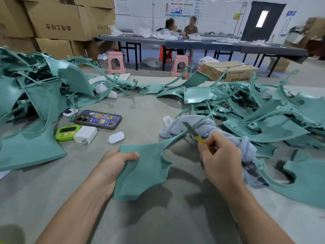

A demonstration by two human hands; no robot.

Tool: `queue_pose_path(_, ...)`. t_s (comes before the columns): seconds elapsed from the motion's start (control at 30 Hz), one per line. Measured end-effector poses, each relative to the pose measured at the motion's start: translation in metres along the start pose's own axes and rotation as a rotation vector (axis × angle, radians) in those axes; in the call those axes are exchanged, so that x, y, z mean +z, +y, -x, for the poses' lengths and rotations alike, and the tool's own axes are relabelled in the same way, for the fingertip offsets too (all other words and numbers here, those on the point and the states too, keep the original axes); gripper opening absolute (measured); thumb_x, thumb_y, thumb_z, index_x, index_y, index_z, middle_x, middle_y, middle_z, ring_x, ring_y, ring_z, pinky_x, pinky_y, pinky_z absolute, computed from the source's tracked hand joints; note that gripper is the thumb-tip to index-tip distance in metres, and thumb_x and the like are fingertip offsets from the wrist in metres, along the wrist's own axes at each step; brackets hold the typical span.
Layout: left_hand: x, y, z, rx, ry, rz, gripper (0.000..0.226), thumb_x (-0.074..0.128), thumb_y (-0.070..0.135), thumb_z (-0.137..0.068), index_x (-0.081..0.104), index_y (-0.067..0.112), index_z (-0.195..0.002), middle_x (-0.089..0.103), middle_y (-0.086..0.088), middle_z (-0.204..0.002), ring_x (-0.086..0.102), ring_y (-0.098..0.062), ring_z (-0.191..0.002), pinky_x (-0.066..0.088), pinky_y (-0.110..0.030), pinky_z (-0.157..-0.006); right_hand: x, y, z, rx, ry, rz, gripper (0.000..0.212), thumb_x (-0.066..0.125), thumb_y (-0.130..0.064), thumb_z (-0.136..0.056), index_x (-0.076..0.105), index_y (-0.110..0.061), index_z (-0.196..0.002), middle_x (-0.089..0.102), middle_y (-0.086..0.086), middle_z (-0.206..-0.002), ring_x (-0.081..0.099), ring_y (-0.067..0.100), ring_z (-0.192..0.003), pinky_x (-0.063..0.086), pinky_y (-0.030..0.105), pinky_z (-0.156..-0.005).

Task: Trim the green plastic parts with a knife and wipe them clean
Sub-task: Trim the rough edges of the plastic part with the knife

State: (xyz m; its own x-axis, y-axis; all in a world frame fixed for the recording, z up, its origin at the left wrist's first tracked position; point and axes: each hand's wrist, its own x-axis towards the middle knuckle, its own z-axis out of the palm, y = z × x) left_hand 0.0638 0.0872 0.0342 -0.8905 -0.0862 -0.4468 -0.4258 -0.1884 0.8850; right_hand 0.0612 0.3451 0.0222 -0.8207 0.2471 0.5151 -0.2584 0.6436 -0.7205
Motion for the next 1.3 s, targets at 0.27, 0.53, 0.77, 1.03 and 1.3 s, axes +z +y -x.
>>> queue_pose_path(0.27, 0.0, -0.002, 0.0, 0.006, -0.048, -0.02, 0.011, 0.065, 0.002, -0.09, 0.075, 0.003, -0.091, 0.076, -0.023, -0.089, 0.074, -0.036, -0.067, 0.057, -0.038, -0.048, 0.003, -0.004, 0.002, -0.028, -0.12, 0.087, 0.035, 0.073, -0.016, -0.089, 0.046, -0.023, -0.067, 0.056, -0.007, -0.059, 0.051, 0.002, -0.053, 0.038, 0.013, -0.046)
queue_pose_path(0.53, 0.001, -0.002, 0.0, 0.01, -0.036, 0.009, 0.011, 0.064, 0.002, -0.09, 0.075, 0.003, -0.089, 0.076, -0.024, -0.088, 0.074, -0.035, -0.064, 0.056, -0.037, -0.047, 0.0, -0.008, 0.008, -0.116, -0.341, 0.009, 0.028, 0.075, -0.017, -0.086, 0.053, -0.026, -0.07, 0.06, -0.01, -0.066, 0.05, 0.007, -0.054, 0.04, 0.017, -0.048)
queue_pose_path(0.77, -0.004, 0.004, -0.002, -0.04, 0.011, 0.06, 0.011, 0.064, 0.006, -0.091, 0.073, 0.002, -0.097, 0.076, -0.022, -0.089, 0.074, -0.033, -0.062, 0.058, -0.037, -0.048, 0.002, -0.003, 0.003, -0.007, -0.064, 0.002, 0.036, 0.074, -0.009, -0.087, 0.047, -0.023, -0.067, 0.056, -0.015, -0.061, 0.046, 0.004, -0.052, 0.036, 0.012, -0.05)
queue_pose_path(1.03, -0.004, 0.002, 0.0, -0.024, -0.029, 0.024, 0.013, 0.065, 0.003, -0.089, 0.073, 0.001, -0.099, 0.076, -0.024, -0.09, 0.074, -0.036, -0.065, 0.057, -0.04, -0.048, 0.006, -0.008, 0.009, -0.059, -0.436, -0.155, 0.023, 0.074, -0.015, -0.088, 0.056, -0.02, -0.075, 0.06, 0.004, -0.065, 0.055, 0.026, -0.061, 0.049, 0.043, -0.057)
queue_pose_path(1.3, -0.008, 0.003, -0.001, -0.028, -0.026, -0.003, 0.012, 0.066, 0.004, -0.088, 0.075, 0.002, -0.096, 0.076, -0.024, -0.089, 0.074, -0.036, -0.065, 0.056, -0.039, -0.047, -0.006, -0.009, -0.003, 0.0, -0.624, -0.379, 0.032, 0.073, 0.005, -0.086, 0.06, -0.018, -0.068, 0.068, 0.013, -0.077, 0.054, 0.02, -0.061, 0.048, 0.037, -0.057)
